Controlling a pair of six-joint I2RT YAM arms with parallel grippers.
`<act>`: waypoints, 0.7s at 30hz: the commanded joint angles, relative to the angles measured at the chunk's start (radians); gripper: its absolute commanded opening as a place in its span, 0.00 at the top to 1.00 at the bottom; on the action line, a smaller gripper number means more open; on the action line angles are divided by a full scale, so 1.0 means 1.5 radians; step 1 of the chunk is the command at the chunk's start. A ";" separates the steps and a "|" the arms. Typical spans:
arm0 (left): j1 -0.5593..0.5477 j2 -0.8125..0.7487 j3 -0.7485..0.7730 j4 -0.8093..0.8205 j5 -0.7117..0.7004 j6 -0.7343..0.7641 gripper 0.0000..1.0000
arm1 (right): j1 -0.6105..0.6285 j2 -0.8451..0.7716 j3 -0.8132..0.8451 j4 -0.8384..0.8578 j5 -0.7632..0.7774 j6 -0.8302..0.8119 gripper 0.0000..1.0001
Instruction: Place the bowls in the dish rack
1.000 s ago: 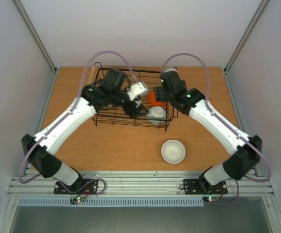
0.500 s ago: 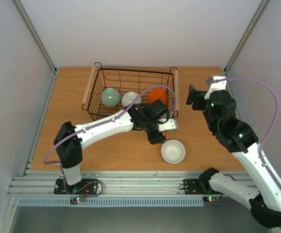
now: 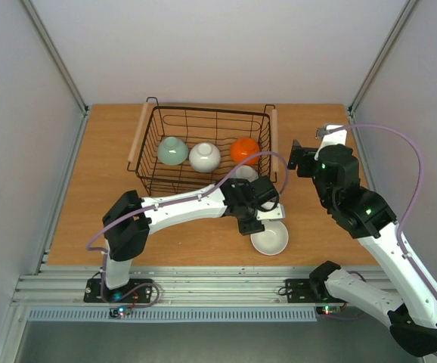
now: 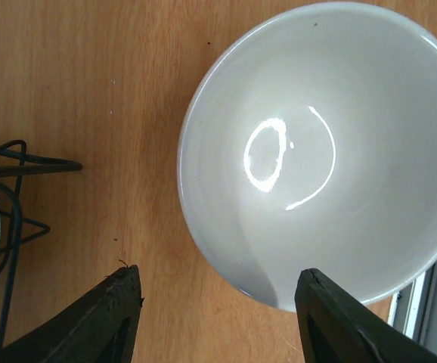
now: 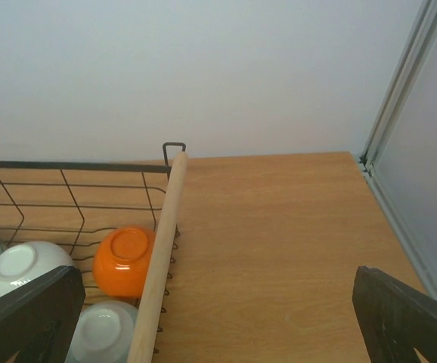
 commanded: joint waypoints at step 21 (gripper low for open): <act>-0.011 0.068 0.038 0.018 -0.035 -0.016 0.77 | 0.000 -0.217 -0.141 0.148 0.067 0.001 0.02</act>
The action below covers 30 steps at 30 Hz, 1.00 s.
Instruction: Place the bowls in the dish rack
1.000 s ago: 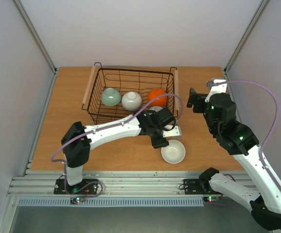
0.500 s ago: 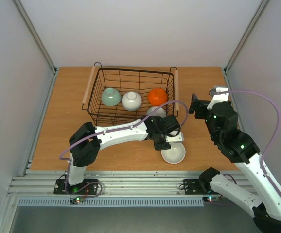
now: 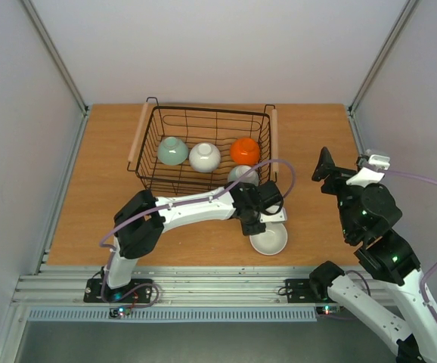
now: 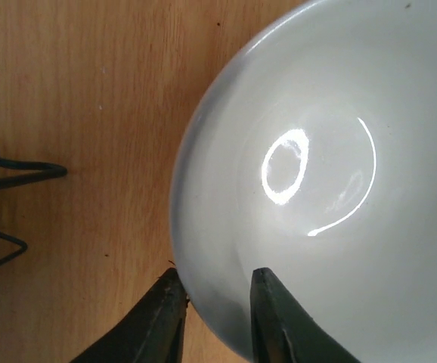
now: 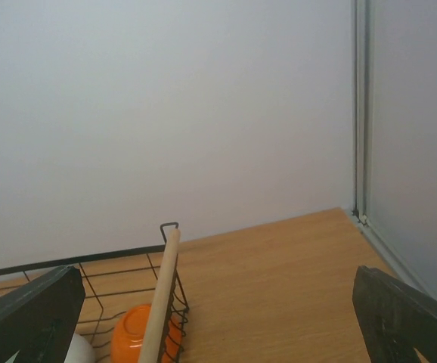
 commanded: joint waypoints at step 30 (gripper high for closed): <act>0.048 -0.101 0.069 -0.064 0.143 0.034 0.99 | 0.000 0.037 0.007 0.003 0.039 0.006 0.02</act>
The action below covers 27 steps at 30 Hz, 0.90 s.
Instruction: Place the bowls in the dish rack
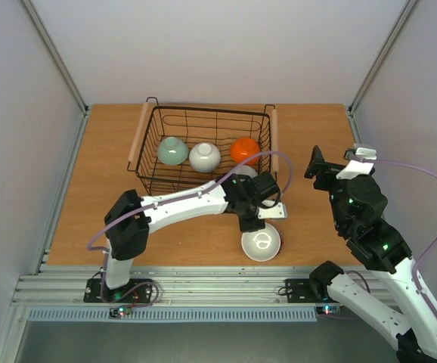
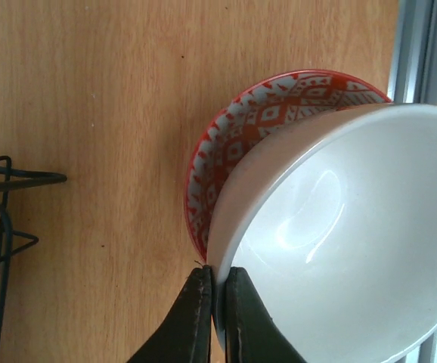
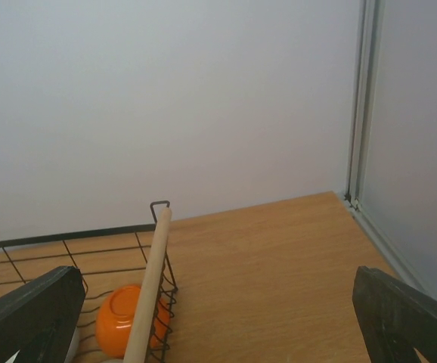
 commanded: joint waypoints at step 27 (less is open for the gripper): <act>0.364 -0.237 0.030 0.029 0.388 -0.091 1.00 | 0.000 0.183 0.061 0.015 -0.529 0.061 0.01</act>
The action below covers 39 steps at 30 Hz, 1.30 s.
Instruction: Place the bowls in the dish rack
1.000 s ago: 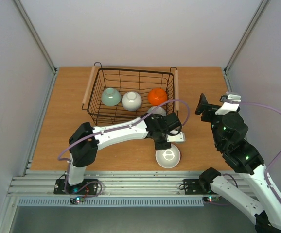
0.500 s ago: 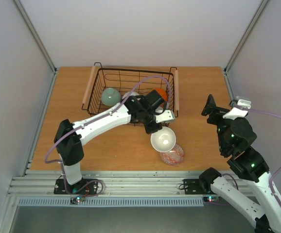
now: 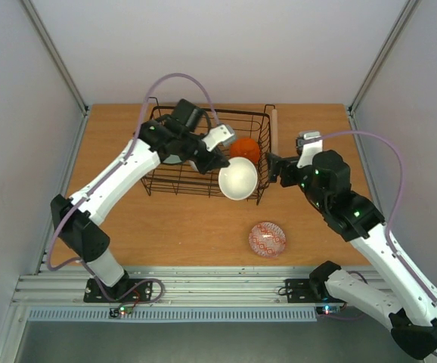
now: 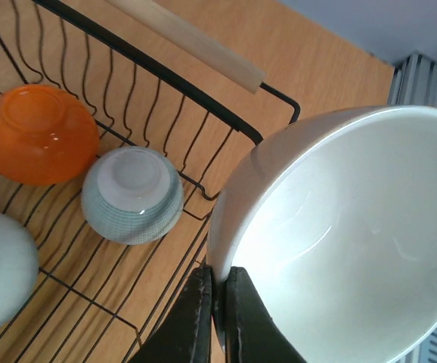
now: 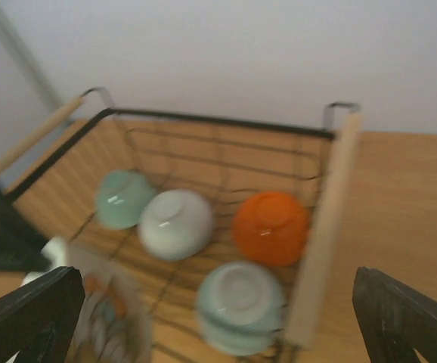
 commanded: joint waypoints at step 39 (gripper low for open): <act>0.162 -0.119 -0.073 0.129 0.286 -0.092 1.00 | -0.002 0.088 -0.089 0.318 -0.502 0.225 0.13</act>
